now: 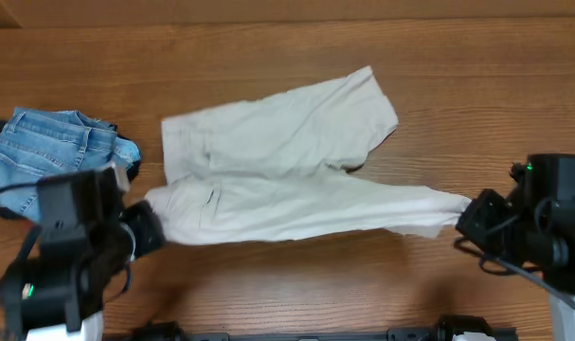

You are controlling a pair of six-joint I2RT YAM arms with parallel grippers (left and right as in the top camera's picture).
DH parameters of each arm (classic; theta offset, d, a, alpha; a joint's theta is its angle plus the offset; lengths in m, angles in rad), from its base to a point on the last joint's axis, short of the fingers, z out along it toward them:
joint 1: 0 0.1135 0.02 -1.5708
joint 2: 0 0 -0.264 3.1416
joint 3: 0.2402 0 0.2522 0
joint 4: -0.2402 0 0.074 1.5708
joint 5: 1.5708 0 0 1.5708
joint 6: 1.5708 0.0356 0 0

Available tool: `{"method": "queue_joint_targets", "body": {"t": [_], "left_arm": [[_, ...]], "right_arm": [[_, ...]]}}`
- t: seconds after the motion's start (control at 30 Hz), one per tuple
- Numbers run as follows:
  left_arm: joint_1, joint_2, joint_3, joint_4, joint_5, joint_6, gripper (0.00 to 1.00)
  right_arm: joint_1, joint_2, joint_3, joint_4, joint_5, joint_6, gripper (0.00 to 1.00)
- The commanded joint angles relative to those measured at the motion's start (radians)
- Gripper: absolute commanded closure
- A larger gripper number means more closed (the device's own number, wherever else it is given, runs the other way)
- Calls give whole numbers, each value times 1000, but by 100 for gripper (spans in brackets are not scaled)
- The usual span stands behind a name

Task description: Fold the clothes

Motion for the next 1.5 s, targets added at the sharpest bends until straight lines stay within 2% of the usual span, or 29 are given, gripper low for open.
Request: {"method": "queue_joint_targets", "body": {"t": [0.0,0.13,0.2,0.3,0.37,0.47,0.67,0.73,0.83,0.87,0.9,0.93,0.97,1.03,1.1,1.13,1.17,1.2,1.23,1.27,1.3,1.37,1.47], "left_arm": [[11,-34,149,-63,-152,60,96],[11,34,160,10,-154,102,96],[11,133,160,61,-156,125,96],[11,320,160,107,-156,131,96],[11,430,160,113,-156,130,96],[11,525,160,127,-211,110,96],[11,588,160,215,-269,104,94],[11,598,159,301,-293,117,89],[11,601,159,412,-296,127,81],[11,602,159,426,-296,127,75],[11,602,159,430,-297,128,60],[11,602,159,431,-300,139,47],[11,602,160,430,-328,142,41],[11,601,162,420,-335,171,43],[3,593,162,387,-293,224,51],[-10,593,162,363,-211,260,58],[-33,597,155,359,-137,306,66],[-63,600,148,360,-121,318,76],[-116,609,130,386,-122,319,89],[-160,624,111,423,-122,319,93],[-191,640,95,452,-122,317,96],[-236,719,80,485,-120,269,96],[-244,837,80,486,-98,262,96]], "right_arm": [[-3,-12,74,-22,35,-4,96],[-3,117,74,69,-8,-44,96],[-3,240,74,198,-123,-108,96],[-3,432,73,358,-145,-111,96],[-2,547,73,513,-209,-195,96],[1,679,73,713,-332,-197,96],[65,811,73,966,-333,-193,96],[102,819,72,1043,-324,-193,96],[159,821,72,1066,-183,-186,95],[175,821,71,1072,-163,-187,87],[180,821,71,1083,-164,-187,42],[180,821,71,1086,-163,-189,20],[177,821,71,1079,-164,-190,14],[152,819,71,1025,-171,-190,11],[126,811,71,903,-235,-197,13],[126,810,71,846,-288,-234,24],[141,810,70,790,-346,-243,38],[159,810,68,774,-363,-251,61],[205,811,67,770,-370,-288,91],[245,815,55,800,-358,-287,96],[285,822,34,848,-333,-283,96],[354,874,-15,941,-192,-220,96],[341,1013,-24,972,-60,-207,96]]}}
